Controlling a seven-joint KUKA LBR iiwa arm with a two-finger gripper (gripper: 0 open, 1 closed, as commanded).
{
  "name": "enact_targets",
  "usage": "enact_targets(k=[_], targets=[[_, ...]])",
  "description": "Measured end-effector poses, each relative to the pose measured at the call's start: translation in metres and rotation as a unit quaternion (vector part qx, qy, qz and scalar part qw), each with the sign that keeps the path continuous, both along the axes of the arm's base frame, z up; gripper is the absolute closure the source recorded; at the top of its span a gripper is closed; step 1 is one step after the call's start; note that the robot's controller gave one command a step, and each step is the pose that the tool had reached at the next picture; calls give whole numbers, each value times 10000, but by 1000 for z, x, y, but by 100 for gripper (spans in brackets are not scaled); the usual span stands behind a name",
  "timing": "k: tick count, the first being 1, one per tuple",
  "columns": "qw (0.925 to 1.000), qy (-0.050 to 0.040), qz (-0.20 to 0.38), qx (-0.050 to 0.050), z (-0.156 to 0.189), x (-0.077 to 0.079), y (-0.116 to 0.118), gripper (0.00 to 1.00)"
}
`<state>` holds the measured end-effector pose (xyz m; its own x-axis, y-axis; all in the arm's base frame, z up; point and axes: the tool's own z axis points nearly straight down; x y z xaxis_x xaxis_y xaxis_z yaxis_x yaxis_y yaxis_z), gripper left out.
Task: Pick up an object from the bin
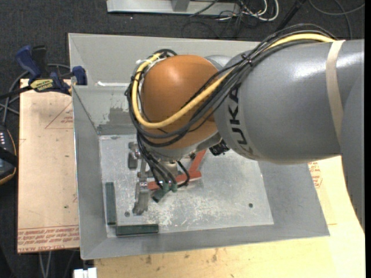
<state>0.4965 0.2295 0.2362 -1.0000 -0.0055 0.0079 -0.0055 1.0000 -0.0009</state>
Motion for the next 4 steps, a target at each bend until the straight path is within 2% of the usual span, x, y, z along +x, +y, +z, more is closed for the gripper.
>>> enact_targets(k=[1, 2, 3, 4], targets=[[9995, -3, -309, -12, -149, 25, -69, 0], [9996, -44, -282, -10, -168, 53, -145, 0], [9976, -67, 694, 17, -166, 125, -124, 0], [9976, -55, 688, 16, -166, 125, -125, 100]])
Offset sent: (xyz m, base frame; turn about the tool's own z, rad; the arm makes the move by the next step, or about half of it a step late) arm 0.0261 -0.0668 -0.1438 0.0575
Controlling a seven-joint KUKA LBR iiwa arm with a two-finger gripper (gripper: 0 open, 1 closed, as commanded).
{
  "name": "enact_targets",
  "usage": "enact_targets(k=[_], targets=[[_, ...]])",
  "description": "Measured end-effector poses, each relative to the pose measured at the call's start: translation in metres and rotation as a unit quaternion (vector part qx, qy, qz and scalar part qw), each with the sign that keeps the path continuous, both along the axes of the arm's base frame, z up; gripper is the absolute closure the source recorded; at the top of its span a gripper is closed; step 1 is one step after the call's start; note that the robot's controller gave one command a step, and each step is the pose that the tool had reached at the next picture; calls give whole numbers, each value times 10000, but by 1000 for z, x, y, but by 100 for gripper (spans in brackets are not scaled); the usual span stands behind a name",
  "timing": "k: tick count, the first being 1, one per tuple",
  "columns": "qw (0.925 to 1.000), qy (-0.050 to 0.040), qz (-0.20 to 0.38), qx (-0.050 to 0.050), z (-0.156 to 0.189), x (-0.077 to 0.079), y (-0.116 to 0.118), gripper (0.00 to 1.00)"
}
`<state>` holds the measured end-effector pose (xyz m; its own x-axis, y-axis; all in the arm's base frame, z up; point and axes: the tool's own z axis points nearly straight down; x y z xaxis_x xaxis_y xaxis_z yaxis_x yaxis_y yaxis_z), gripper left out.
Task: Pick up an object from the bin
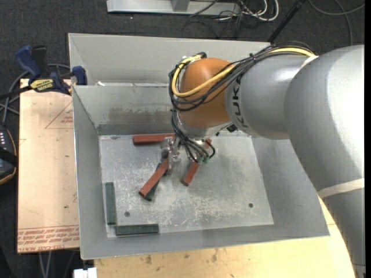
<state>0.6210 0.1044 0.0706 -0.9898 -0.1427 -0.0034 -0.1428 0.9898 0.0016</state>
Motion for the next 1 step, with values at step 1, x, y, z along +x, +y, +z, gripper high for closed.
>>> enact_targets(k=[1], targets=[[10000, -2, 0, 2, 0, 0, 0, 0]])
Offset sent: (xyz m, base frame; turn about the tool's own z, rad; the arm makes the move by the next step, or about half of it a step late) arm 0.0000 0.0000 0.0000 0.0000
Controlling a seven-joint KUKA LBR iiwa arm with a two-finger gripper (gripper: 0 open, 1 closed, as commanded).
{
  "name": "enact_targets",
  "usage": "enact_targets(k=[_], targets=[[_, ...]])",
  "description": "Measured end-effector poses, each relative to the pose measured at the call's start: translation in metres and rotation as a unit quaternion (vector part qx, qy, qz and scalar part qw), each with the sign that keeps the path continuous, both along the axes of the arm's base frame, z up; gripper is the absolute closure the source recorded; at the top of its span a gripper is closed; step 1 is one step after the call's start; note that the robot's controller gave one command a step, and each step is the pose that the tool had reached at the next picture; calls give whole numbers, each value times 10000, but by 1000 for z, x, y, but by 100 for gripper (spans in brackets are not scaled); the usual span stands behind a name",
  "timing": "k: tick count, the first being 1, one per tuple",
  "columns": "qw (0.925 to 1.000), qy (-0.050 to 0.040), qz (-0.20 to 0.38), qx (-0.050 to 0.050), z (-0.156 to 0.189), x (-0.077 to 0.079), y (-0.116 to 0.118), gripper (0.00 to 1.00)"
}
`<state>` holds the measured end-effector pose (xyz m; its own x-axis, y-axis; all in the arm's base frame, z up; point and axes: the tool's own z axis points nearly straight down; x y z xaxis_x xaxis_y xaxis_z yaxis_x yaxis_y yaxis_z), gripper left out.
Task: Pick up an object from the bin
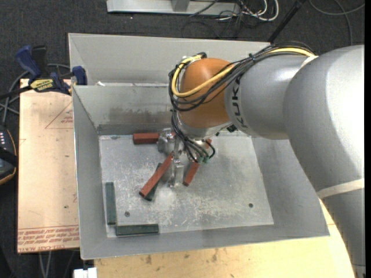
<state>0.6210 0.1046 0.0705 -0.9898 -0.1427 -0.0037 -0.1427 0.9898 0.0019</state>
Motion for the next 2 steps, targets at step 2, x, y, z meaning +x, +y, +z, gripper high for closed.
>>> enact_targets(k=[2], targets=[[9941, 33, 1087, -4, -2, -27, 13, 0]])
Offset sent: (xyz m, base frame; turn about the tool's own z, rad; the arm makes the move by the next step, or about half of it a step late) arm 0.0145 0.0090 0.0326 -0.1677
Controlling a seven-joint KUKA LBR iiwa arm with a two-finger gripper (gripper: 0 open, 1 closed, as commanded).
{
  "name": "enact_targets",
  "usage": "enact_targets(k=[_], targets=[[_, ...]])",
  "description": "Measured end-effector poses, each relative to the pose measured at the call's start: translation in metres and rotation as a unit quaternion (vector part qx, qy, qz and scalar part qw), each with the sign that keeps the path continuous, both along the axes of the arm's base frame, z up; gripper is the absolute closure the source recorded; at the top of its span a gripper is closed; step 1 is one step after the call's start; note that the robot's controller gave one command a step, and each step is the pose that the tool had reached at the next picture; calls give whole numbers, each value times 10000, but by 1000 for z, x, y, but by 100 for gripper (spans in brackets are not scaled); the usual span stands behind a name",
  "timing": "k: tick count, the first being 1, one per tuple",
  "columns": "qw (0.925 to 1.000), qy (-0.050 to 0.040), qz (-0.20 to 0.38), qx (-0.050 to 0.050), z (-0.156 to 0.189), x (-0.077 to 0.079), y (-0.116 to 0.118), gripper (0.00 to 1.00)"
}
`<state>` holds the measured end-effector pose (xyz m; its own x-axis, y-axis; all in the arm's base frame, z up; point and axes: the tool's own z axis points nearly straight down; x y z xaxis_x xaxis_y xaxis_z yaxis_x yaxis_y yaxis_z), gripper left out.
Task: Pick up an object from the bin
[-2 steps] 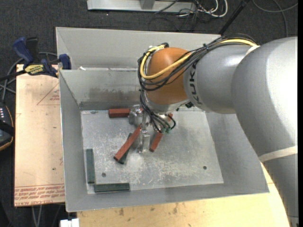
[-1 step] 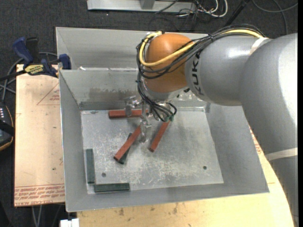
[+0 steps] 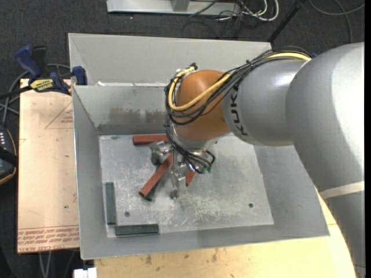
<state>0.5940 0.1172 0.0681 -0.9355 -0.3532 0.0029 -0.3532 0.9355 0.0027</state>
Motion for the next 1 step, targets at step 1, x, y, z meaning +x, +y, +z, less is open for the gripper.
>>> enact_targets(k=[1], targets=[[9986, -11, 521, 17, 2, -38, 66, 0]])
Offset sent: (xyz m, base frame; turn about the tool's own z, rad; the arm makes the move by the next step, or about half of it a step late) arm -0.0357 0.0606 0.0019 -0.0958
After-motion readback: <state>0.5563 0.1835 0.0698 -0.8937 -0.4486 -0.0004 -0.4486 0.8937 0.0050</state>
